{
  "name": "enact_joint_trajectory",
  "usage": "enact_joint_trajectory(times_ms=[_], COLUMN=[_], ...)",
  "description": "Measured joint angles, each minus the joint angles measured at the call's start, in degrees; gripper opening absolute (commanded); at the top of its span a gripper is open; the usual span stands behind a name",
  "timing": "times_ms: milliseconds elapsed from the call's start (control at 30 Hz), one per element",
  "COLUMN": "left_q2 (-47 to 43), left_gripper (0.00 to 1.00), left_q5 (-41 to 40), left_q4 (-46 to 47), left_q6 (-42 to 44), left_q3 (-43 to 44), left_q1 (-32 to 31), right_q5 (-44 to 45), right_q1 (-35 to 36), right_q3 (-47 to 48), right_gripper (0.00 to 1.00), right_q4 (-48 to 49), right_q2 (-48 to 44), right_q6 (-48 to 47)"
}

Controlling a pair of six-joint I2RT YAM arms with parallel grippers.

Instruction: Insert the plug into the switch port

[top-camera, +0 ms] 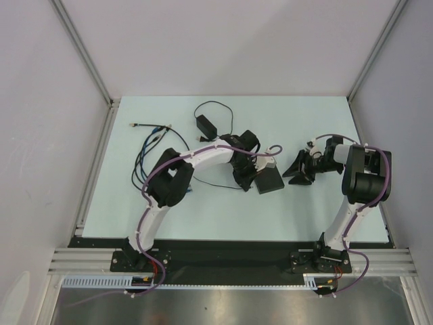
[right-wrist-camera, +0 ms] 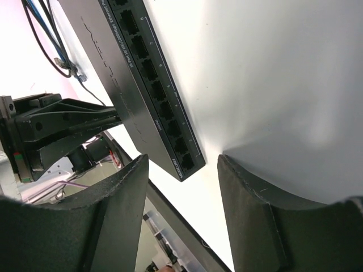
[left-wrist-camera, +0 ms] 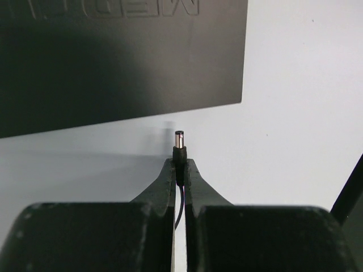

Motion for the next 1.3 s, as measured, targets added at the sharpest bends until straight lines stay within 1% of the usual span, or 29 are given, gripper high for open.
enact_joint_trajectory(times_ms=[167,333,833,1300], left_q2=[2.12,3.23,3.48,3.91], left_gripper=[0.00,0.00,0.00,0.00], left_q5=[-0.33,-0.44,0.46,0.52], left_q4=[-1.97,-2.36,-1.97,-1.86], left_q6=[0.04,-0.02,0.74,1.25], left_q3=[3.67,5.57,5.81,6.56], left_q1=[-0.42,-0.74,-0.98,-1.49], right_q5=[0.72,1.53,0.87,0.37], right_q1=[1.22,2.64,4.70,4.92], right_q3=[0.76,1.42,2.38,2.49], right_gripper=[0.57,0.57,0.56,0.56], right_q4=[0.26,0.92,2.82,3.26], right_q2=[0.00,0.02,1.33,1.62], right_q6=[0.09,0.13,2.05,2.80])
